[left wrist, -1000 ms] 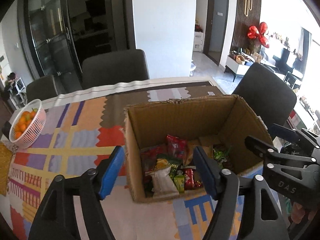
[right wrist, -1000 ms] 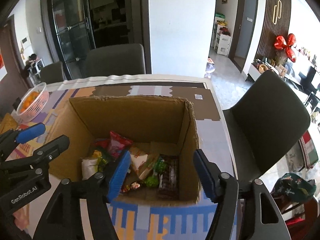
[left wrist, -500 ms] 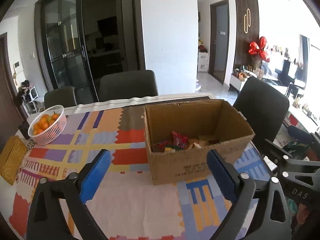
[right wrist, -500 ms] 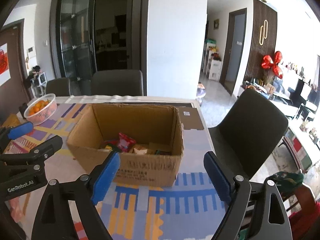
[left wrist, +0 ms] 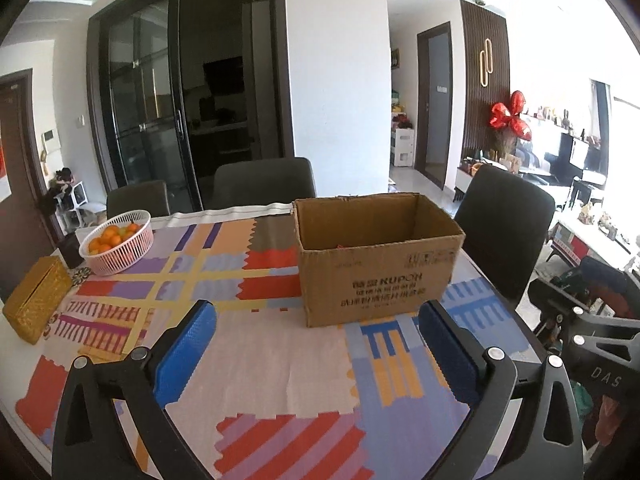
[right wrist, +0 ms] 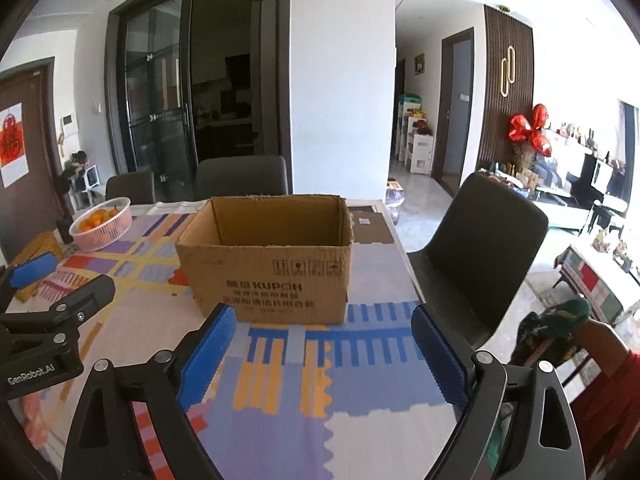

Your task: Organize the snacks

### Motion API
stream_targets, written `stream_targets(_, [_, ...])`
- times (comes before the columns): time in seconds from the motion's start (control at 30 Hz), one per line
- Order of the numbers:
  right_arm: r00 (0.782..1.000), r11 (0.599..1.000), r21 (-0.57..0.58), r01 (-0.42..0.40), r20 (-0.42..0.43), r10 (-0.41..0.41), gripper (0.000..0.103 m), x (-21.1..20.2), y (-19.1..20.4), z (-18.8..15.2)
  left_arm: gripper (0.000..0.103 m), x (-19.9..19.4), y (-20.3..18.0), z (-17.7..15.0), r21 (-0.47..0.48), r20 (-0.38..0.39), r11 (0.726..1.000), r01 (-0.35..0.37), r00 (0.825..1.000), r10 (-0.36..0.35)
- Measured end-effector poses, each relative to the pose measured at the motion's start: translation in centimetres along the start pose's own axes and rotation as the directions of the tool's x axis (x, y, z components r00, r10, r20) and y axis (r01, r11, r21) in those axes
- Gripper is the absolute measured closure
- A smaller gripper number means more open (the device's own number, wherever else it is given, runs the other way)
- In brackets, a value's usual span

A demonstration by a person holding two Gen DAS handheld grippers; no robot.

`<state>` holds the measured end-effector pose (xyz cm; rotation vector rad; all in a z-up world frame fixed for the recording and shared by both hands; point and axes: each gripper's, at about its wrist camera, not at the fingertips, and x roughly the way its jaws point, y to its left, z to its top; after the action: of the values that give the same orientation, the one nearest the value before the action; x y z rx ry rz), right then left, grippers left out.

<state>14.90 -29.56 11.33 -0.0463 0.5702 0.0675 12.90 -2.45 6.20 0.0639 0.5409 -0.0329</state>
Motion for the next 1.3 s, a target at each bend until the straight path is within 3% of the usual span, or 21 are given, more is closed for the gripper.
stream_targets(0.5, [0.996, 1.0, 0.001, 0.031, 0.079, -0.031, 0.013, -7.4, 0.1, -2.3, 0.0, -5.9, -0.4, -1.5, -0.01, 0.07, 0.999, 0.053, 0.996, -0.052])
stream_targets(0.67, [0.995, 1.0, -0.004, 0.01, 0.095, -0.01, 0.012, -8.4, 0.5, -2.5, 0.0, -7.0, -0.2, -1.7, -0.017, 0.093, 0.996, 0.085, 0.992, -0.083])
stream_targets(1.3, [0.992, 0.999, -0.031, 0.012, 0.129, -0.008, 0.012, -9.3, 1.3, -2.3, 0.0, -7.9, 0.3, -1.6, -0.03, 0.129, 0.996, 0.084, 0.988, -0.079])
